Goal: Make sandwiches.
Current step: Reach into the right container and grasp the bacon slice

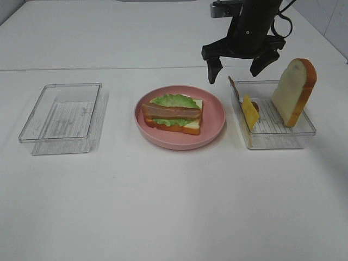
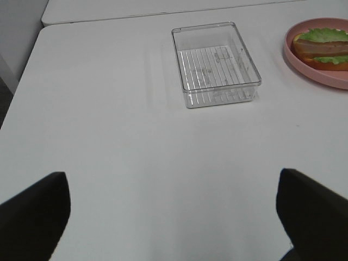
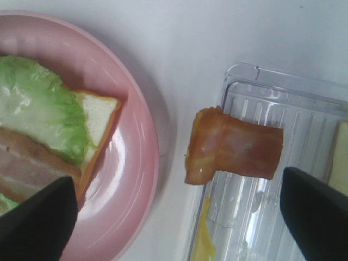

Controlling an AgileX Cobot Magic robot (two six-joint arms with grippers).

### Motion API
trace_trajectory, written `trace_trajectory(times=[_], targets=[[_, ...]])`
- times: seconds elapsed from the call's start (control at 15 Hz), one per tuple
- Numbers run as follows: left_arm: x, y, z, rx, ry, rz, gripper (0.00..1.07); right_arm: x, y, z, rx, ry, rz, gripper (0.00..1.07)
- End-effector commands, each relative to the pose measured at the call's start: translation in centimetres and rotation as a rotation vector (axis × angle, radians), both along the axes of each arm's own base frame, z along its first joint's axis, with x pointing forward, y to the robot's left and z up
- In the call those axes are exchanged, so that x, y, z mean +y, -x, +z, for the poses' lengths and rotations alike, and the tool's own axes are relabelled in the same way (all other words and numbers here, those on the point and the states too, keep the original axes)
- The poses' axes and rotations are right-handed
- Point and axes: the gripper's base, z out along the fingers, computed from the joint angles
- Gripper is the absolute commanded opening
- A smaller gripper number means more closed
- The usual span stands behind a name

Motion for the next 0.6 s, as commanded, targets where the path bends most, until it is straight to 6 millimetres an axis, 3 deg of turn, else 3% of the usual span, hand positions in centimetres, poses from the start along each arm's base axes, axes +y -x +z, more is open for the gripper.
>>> trace_trajectory(times=[0.07, 0.27, 0.6], targets=[[0.0, 0.2, 0.0, -0.016, 0.008, 0.000, 0.95, -0.7, -0.9, -0.7, -0.010, -0.005, -0.015, 0.96], [0.0, 0.2, 0.0, -0.016, 0.008, 0.000, 0.95, -3.1, -2.0, -2.3, -0.001, -0.022, -0.069, 0.95], [0.0, 0.2, 0.0, -0.016, 0.008, 0.000, 0.95, -4.3, -2.6, -3.6, 0.012, -0.043, -0.089, 0.93]])
